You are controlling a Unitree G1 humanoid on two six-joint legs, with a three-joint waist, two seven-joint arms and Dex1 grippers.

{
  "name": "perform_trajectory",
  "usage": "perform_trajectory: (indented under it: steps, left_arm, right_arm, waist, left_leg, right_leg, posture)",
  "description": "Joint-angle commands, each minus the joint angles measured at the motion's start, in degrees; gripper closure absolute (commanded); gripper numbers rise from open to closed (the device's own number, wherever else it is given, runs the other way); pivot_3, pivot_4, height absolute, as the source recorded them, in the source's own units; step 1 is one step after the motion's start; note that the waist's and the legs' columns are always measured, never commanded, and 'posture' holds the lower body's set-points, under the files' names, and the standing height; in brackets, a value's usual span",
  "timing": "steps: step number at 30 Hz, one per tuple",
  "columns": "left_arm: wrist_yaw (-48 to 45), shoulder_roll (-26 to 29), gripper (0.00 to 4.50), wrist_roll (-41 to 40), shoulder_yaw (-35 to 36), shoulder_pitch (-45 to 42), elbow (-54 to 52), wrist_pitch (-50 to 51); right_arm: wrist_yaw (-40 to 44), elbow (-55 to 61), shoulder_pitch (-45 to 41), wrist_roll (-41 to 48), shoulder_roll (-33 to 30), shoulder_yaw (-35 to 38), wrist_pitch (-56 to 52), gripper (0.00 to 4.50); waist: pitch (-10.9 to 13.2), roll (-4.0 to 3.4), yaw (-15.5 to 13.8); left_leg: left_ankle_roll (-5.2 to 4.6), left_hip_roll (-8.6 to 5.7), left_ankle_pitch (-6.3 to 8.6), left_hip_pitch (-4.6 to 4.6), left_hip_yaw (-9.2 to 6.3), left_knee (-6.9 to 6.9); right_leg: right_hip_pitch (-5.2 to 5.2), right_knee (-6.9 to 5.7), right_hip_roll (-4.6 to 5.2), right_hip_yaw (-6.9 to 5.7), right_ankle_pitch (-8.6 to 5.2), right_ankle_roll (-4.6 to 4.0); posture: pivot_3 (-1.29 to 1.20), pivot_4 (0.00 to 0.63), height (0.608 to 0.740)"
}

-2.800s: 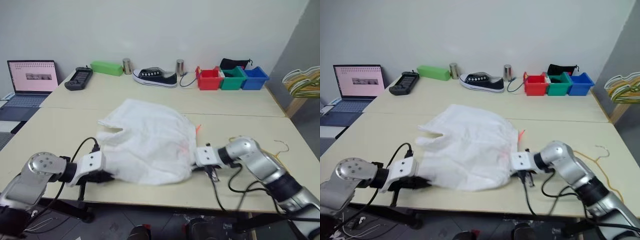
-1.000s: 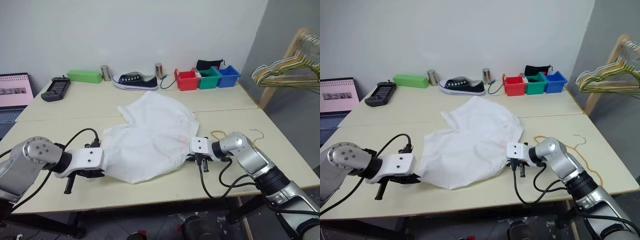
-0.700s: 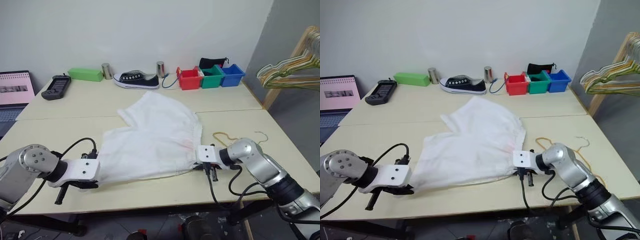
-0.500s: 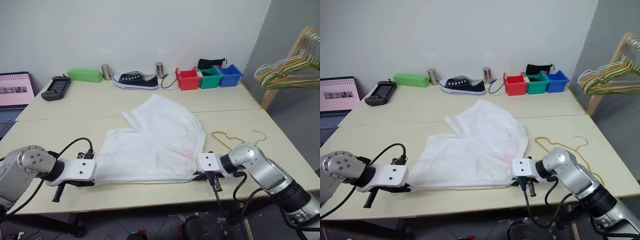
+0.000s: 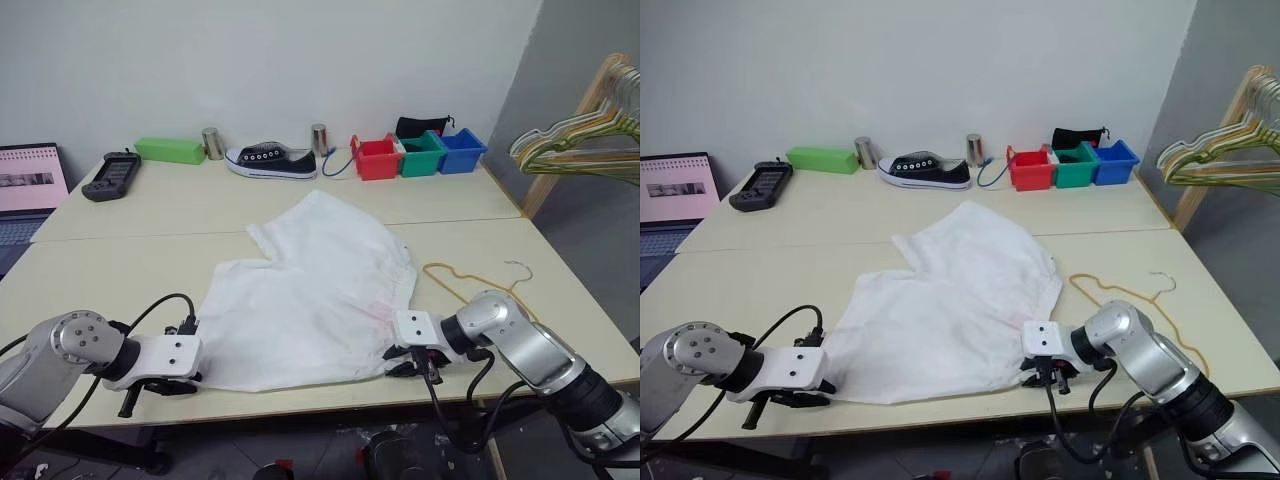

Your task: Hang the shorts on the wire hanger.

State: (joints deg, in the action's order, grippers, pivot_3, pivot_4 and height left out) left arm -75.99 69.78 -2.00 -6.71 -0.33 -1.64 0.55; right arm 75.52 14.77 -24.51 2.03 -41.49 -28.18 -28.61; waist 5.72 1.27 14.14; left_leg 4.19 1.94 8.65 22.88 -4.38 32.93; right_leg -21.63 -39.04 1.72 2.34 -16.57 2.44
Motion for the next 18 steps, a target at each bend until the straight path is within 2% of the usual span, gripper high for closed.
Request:
perform_trajectory:
  steps: [1,6,9,11,13,18]
  left_arm:
    - [-1.96,1.15,2.51,-2.68,2.75,-0.54,-2.66,0.59]
    - [-4.15,0.09,1.45,-8.68,4.34,-3.0,-8.91,5.97]
    - [-2.01,-4.44,0.82,-14.59,4.05,-8.35,-13.79,13.69]
    - [2.18,-10.16,0.55,-17.27,2.64,-13.24,-15.69,19.88]
    - [7.0,-17.05,0.55,-18.28,0.41,-17.99,-16.66,24.78]
    - [18.73,-33.6,0.55,-13.07,-7.24,-25.21,-14.98,27.69]
  right_arm:
    - [2.34,5.49,-1.4,3.97,-2.36,3.02,-2.38,1.94]
    - [1.38,9.95,-2.02,9.69,-4.7,8.51,-9.32,0.77]
    - [-2.78,9.33,-2.35,11.64,-5.11,13.65,-14.91,0.09]
    - [-7.41,6.92,-2.41,10.58,-4.71,16.08,-17.04,0.0]
    - [-12.61,3.51,-1.82,8.07,-5.08,18.21,-17.73,0.0]
    - [-20.51,-7.64,-0.54,4.08,-8.71,23.35,-14.61,0.0]
  waist:
    - [0.01,0.01,0.0]
    - [0.08,0.05,0.06]
    - [0.11,0.09,0.0]
    - [0.13,0.11,0.04]
    - [0.15,0.15,0.17]
    - [0.11,0.2,1.33]
  left_leg:
    - [0.0,0.0,0.0,0.01,0.0,0.0]
    - [0.03,0.0,0.02,0.01,0.0,-0.01]
    - [0.03,-0.02,0.02,0.01,0.0,-0.01]
    - [0.03,-0.09,0.02,0.0,0.0,0.0]
    - [0.02,-0.15,0.01,-0.01,0.0,0.03]
    - [0.0,-0.27,-0.01,0.02,0.06,0.27]
  right_leg:
    - [-0.01,0.0,0.0,0.0,0.0,0.0]
    - [-0.02,0.02,0.02,0.0,-0.01,-0.01]
    - [0.0,0.03,0.06,-0.02,-0.01,-0.01]
    - [-0.04,0.06,0.15,-0.04,-0.01,-0.01]
    - [0.13,0.11,0.19,-0.05,0.0,0.02]
    - [0.32,0.16,0.18,0.12,0.15,0.28]
  posture:
    - [-0.18,0.051,0.74]
    - [-0.2,0.048,0.74]
    - [-0.23,0.051,0.74]
    - [-0.25,0.053,0.74]
    - [-0.29,0.054,0.74]
    - [-0.34,0.043,0.74]
